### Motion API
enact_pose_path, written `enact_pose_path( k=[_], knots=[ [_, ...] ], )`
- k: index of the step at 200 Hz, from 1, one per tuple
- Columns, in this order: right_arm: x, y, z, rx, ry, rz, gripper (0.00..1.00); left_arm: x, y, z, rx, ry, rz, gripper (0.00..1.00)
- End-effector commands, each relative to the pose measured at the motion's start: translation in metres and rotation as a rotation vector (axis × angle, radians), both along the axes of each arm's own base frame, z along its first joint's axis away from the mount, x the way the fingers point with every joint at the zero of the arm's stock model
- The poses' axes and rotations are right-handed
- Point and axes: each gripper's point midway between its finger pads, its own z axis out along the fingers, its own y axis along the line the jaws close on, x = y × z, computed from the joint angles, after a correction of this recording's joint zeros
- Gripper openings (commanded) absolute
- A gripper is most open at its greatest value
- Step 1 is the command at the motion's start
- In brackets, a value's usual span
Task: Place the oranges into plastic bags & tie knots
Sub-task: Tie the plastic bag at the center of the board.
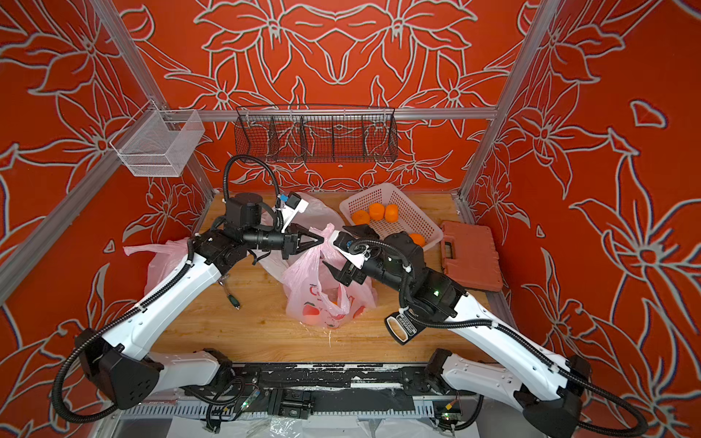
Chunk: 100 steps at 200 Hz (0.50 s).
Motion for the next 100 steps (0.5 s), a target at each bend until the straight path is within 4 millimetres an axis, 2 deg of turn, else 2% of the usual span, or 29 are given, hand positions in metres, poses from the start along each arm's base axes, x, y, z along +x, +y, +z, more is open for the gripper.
enact_pose_path(
  k=[1, 22, 53, 77, 100],
  knots=[
    [0.010, 0.003, 0.005, -0.100, -0.151, -0.001, 0.94, 0.014, 0.015, 0.002, -0.017, 0.202, 0.149, 0.00],
    [0.013, 0.012, 0.007, -0.130, -0.235, 0.023, 0.91, 0.016, 0.026, 0.003, -0.064, 0.298, 0.163, 0.00],
    [0.014, 0.028, 0.007, -0.167, -0.296, 0.034, 0.91, 0.006, 0.031, 0.012, -0.092, 0.282, 0.139, 0.00],
    [0.012, 0.047, -0.001, -0.214, -0.346, 0.046, 0.90, 0.003, 0.031, 0.017, -0.110, 0.290, 0.127, 0.00],
    [0.024, 0.054, -0.007, -0.253, -0.415, -0.020, 0.89, 0.001, 0.033, 0.021, -0.126, 0.285, 0.117, 0.00]
  ],
)
